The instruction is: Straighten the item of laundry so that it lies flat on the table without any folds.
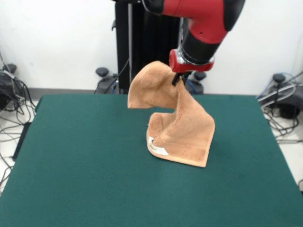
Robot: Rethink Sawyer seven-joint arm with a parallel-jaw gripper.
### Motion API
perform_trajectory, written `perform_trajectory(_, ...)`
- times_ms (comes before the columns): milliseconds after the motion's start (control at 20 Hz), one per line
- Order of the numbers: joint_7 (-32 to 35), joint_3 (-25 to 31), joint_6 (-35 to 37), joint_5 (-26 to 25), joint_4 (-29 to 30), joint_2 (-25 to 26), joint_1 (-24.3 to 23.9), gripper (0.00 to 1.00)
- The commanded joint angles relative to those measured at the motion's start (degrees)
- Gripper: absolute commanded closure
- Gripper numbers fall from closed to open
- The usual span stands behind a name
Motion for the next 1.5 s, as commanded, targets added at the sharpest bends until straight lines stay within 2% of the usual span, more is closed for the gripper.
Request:
perform_trajectory(50, 5.4, 5.7, 7.5, 4.0, -2.7, -2.3, 0.4, 1.0)
perform_trajectory(200, 6.1, 7.1, 0.7, 5.0, 1.7, -4.2, -1.3, 1.0)
perform_trajectory(450, 6.8, 7.1, -3.1, 4.6, 4.7, -5.9, -1.0, 1.0)
perform_trajectory(800, 8.1, 6.2, -5.7, 3.1, 5.4, -5.6, 0.3, 1.0)
perform_trajectory(1100, 8.7, 6.0, -5.9, 3.7, 5.4, -5.8, 0.8, 1.0)
perform_trajectory(1300, 11.0, 4.8, -10.9, 2.9, 4.7, -3.4, 1.9, 1.0)
perform_trajectory(1500, 12.7, 2.9, -14.5, 2.0, 1.4, 0.0, 4.2, 1.0)
